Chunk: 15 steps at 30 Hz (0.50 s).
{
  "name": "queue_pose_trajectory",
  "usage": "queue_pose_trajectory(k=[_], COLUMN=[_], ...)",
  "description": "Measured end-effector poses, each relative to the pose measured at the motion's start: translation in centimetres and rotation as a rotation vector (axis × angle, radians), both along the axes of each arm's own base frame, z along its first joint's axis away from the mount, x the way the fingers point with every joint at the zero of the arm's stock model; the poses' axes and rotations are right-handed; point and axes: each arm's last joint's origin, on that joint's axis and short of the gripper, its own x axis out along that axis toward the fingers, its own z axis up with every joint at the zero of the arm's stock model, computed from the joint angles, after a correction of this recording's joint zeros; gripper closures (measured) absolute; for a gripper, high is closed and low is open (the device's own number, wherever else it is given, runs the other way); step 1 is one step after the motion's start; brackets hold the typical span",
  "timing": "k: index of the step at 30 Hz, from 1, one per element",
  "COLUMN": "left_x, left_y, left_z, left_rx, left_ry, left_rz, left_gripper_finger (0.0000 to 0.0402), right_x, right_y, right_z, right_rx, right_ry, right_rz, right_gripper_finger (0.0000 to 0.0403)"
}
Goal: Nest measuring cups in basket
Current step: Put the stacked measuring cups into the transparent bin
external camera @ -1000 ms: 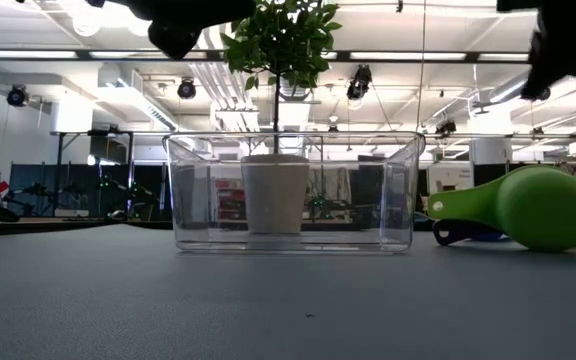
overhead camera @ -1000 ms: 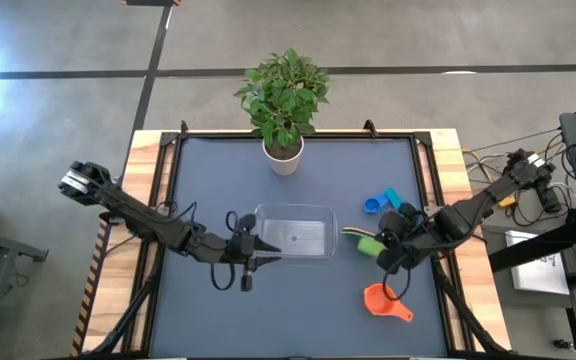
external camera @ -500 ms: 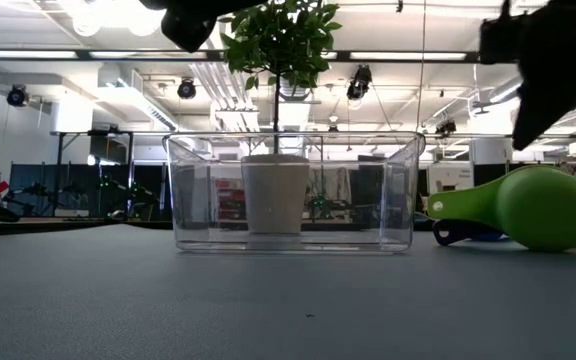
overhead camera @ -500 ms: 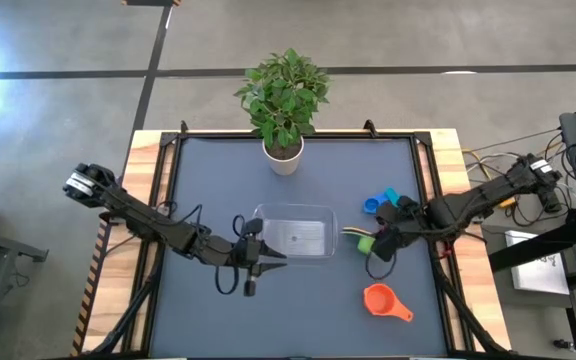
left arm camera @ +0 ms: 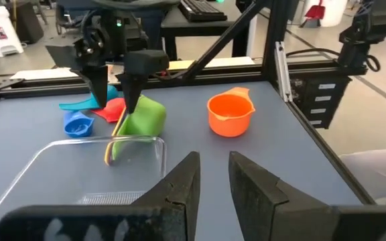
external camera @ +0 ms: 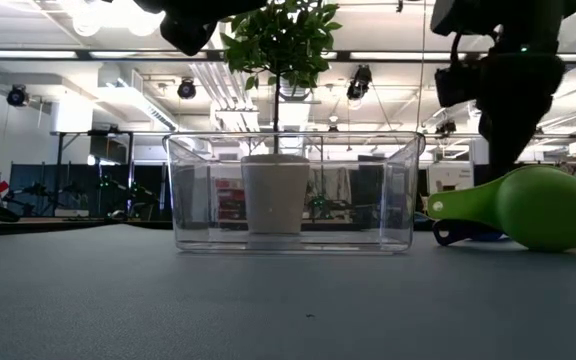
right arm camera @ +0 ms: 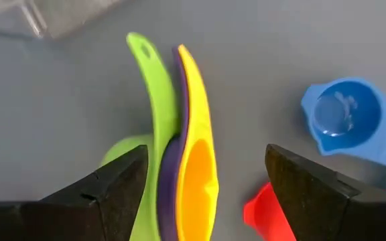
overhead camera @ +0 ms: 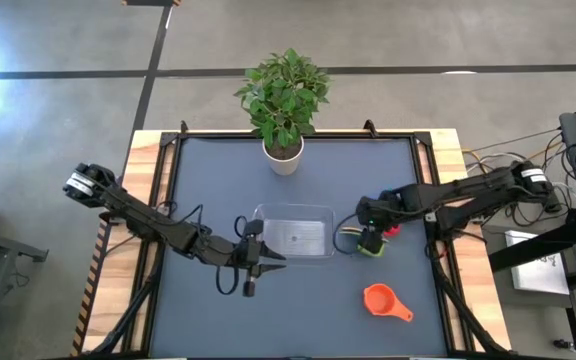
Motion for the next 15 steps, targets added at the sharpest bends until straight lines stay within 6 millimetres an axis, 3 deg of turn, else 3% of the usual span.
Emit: queue_pose_trajectory(k=[8,15], left_x=[-0.1,-0.1], left_y=[0.0,0.0], left_z=[-0.2,-0.2], left_rx=[0.011,0.012], left_ry=[0.008,0.011], left_rz=[-0.018,-0.017], left_gripper_finger=[0.0339,0.0339], right_x=[-1.5,-2.6], right_y=[0.8,0.7], right_z=[1.1,-0.4], right_rx=[0.075,0.08], right_ry=[-0.061,-0.023], right_rz=[-0.007,-0.048], right_gripper_finger=[0.0131,0.014])
